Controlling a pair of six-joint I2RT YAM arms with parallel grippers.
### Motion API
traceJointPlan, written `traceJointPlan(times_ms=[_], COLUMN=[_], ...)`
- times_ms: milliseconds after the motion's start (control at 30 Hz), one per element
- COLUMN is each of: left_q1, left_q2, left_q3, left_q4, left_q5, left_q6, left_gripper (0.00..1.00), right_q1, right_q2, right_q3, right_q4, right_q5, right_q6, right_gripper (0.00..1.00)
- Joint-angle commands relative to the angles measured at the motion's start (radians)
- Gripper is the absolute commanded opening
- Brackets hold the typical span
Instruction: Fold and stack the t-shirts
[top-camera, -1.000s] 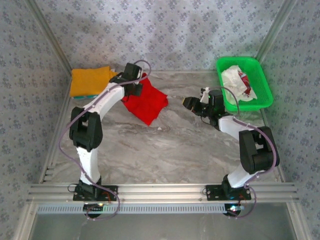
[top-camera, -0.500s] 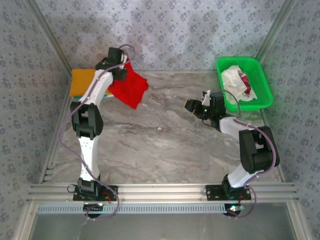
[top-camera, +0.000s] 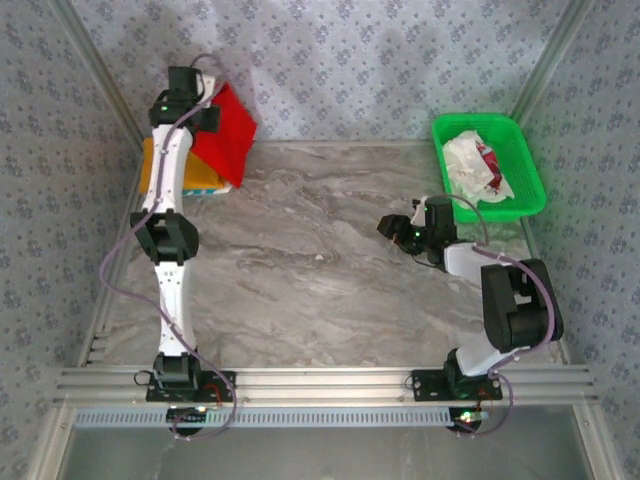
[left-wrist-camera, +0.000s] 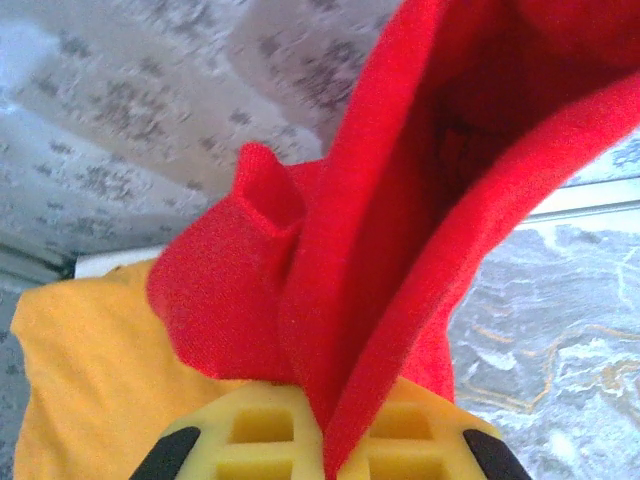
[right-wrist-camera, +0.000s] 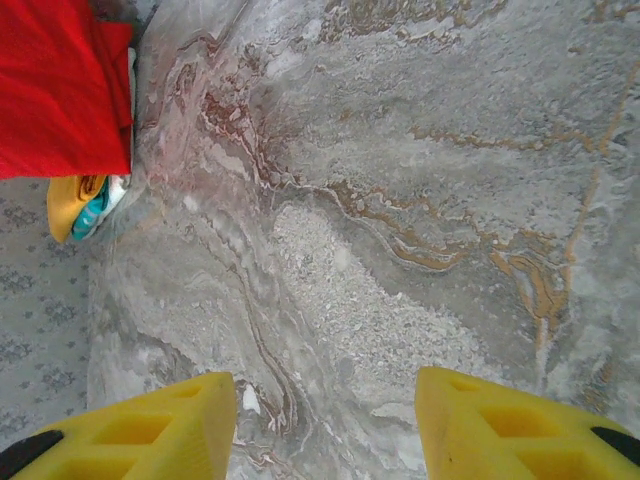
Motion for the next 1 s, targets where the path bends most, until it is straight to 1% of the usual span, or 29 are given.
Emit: traceJointPlan(times_ms=[0,67,133,233,267,300,333,367,400,467,500,567,600,667,733,767,800,867,967], left_q1=[0.063,0.1,0.149,0.212,0.223,0.235,0.241,0.246,0.25,0.262,0.282,0.344,0.381,0.427,0.466,0.472,0.476,0.474,0.447], left_q2=[0.006,0.008,0.023,0.057,0.07,0.085,0.1,0.111,0.118,0.114,0.1,0.04,-0.016,-0.172,-0.328,-0.383,-0.439,-0.553,-0.802], left_q3=[0.037,0.032,0.028,0.027,0.027,0.027,0.028,0.028,0.028,0.03,0.028,-0.028,-0.115,-0.376,-0.631,-0.699,-0.77,-0.922,-1.255], left_q4=[-0.047,-0.038,-0.024,-0.011,-0.004,0.012,0.027,0.034,0.039,0.033,0.02,0.03,0.08,0.261,0.437,0.489,0.527,0.597,0.738], left_q5=[0.068,0.059,0.095,0.118,0.112,0.085,0.046,0.018,-0.011,-0.088,-0.087,0.017,0.073,0.065,0.104,0.098,0.12,0.144,0.121], left_q6=[0.004,0.019,0.018,0.013,0.022,0.027,0.034,0.044,0.054,0.04,0.014,-0.074,-0.106,-0.114,-0.109,-0.106,-0.121,-0.166,-0.28], left_gripper=[0.0,0.0,0.0,0.0,0.05,0.35,0.59,0.84,0.98,0.98,0.98,0.98,0.98,0.98,0.98,0.98,0.98,0.98,0.98], right_q1=[-0.007,-0.008,-0.008,-0.008,-0.008,-0.009,-0.007,-0.006,-0.004,0.0,0.003,0.009,0.013,0.019,0.027,0.03,0.036,0.052,0.072], right_q2=[-0.044,-0.053,-0.054,-0.055,-0.055,-0.057,-0.058,-0.059,-0.059,-0.061,-0.066,-0.077,-0.081,-0.09,-0.099,-0.103,-0.107,-0.111,-0.114], right_q3=[-0.008,-0.011,-0.011,-0.007,-0.006,-0.004,-0.001,0.003,0.013,0.039,0.054,0.077,0.087,0.102,0.111,0.114,0.117,0.123,0.154], right_q4=[-0.069,-0.081,-0.089,-0.094,-0.097,-0.099,-0.098,-0.099,-0.102,-0.121,-0.131,-0.143,-0.145,-0.145,-0.144,-0.143,-0.145,-0.151,-0.202], right_q5=[0.026,0.033,0.034,0.029,0.027,0.027,0.025,0.022,0.018,0.022,0.026,0.038,0.041,0.044,0.049,0.054,0.064,0.092,0.18], right_q6=[-0.042,-0.046,-0.046,-0.038,-0.036,-0.034,-0.032,-0.033,-0.035,-0.046,-0.052,-0.061,-0.068,-0.075,-0.084,-0.089,-0.09,-0.144,-0.229], right_gripper=[0.53,0.53,0.53,0.53,0.53,0.53,0.53,0.53,0.53,0.54,0.54,0.54,0.54,0.54,0.54,0.54,0.55,0.55,0.57])
